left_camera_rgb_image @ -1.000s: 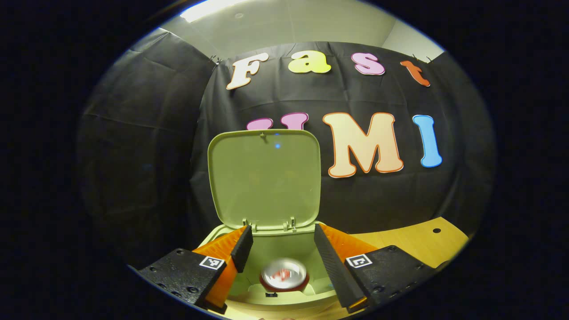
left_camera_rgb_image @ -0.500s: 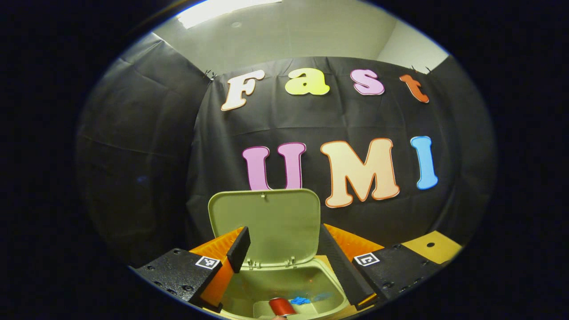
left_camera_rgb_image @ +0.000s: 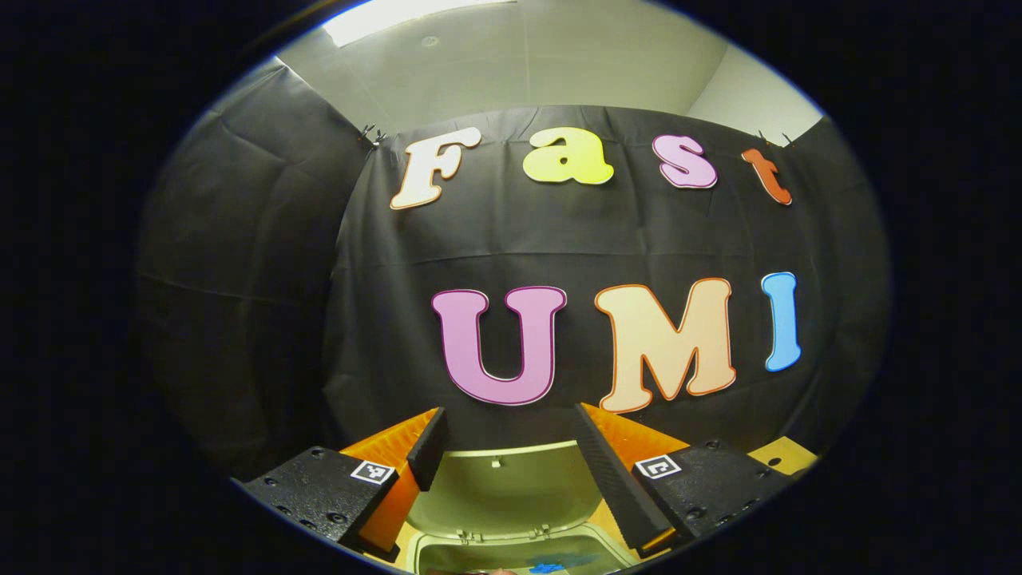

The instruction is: Press the lid of the desktop garbage bin to open it, pick up the crumpled paper on the desktop and throw it into the bin, then pick up the pop can on the desktop and drop it into the bin, and finally close the garbage bin lid.

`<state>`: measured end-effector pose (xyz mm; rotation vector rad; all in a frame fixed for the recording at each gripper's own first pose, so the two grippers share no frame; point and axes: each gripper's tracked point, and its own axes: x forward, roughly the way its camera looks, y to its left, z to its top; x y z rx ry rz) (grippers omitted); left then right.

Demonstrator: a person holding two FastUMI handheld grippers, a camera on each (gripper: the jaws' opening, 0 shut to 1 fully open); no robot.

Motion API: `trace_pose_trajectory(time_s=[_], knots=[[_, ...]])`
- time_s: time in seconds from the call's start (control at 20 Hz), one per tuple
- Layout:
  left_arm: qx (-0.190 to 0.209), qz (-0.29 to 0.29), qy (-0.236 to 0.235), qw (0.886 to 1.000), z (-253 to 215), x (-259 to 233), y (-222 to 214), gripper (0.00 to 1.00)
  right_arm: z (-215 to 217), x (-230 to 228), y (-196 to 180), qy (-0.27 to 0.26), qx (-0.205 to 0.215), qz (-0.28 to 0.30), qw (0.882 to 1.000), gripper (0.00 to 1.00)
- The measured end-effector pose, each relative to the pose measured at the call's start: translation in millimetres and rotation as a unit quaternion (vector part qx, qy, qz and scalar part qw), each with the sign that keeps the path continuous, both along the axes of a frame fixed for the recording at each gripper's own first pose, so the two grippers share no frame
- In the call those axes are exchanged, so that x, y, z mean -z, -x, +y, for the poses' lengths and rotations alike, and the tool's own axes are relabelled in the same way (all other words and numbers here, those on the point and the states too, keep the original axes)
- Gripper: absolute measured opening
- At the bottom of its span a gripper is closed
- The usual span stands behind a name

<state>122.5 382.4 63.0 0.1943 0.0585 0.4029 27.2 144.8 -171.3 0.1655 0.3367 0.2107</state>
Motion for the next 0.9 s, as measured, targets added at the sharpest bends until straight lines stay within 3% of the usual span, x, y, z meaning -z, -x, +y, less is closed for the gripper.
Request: trace_pose_trajectory(time_s=[0.25, 0.45, 0.5, 0.65, 0.7, 0.9], knots=[[0.007, 0.015, -0.006, 1.0, 7, 11, -14, 0.97, 0, 4, 5, 0.006, 0.012, 0.006, 1.0, 0.99], [0.01, 0.012, 0.018, 1.0, -1, 15, 0, 0.96, 4, -7, 10, 0.024, -0.01, -0.01, 1.0, 0.93], [0.013, 0.012, 0.017, 1.0, -4, 15, 3, 0.94, 6, -8, 11, 0.025, -0.018, -0.011, 0.999, 0.97], [0.015, 0.019, 0.015, 1.0, -14, 17, 18, 0.94, 13, -8, 15, 0.012, -0.048, -0.002, 0.999, 0.94], [0.014, 0.018, 0.019, 1.0, -17, 19, 24, 0.94, 12, -7, 17, 0.014, -0.054, -0.001, 0.998, 0.97], [0.0, 0.017, 0.03, 0.999, -26, 27, 49, 0.94, 12, -8, 23, 0.02, -0.081, -0.003, 0.997, 0.94]])
